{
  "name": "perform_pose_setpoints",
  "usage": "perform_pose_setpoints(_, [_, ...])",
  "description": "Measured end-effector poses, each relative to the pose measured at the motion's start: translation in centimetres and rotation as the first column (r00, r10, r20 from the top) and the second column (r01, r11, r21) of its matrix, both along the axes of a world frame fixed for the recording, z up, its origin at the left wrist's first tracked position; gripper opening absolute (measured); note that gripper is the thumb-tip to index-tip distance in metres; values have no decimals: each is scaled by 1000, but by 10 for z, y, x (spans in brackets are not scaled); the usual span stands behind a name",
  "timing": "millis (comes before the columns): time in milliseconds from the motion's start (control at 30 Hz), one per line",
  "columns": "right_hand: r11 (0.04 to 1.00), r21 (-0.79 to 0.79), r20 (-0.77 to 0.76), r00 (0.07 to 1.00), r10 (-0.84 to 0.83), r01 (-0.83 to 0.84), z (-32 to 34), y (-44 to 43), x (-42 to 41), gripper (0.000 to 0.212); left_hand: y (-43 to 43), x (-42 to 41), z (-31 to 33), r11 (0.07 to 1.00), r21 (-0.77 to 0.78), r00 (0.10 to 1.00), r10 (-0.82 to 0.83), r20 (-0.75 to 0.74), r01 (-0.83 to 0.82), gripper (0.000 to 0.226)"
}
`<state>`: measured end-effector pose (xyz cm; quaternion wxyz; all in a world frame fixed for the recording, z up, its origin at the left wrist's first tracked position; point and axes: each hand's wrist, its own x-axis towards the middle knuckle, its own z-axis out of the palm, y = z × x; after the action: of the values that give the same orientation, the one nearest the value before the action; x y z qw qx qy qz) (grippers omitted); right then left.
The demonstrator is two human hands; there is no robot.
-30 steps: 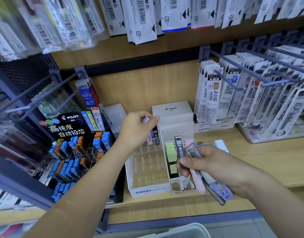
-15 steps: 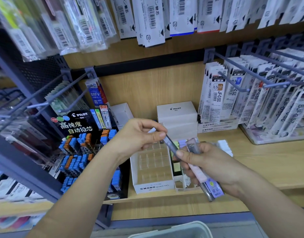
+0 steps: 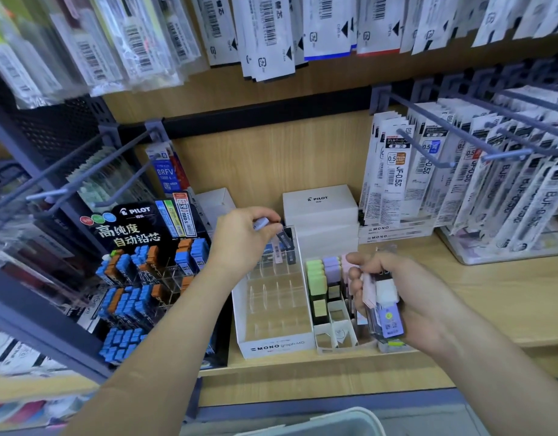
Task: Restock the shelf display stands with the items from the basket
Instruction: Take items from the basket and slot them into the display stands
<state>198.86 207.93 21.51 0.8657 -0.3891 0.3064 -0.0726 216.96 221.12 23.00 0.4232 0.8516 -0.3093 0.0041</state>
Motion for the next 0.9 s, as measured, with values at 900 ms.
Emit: perform_pose_setpoints(900, [995, -98, 65, 998, -10, 16, 6, 10, -1, 16, -10, 1, -8, 999, 35, 999, -39, -4, 39, 17])
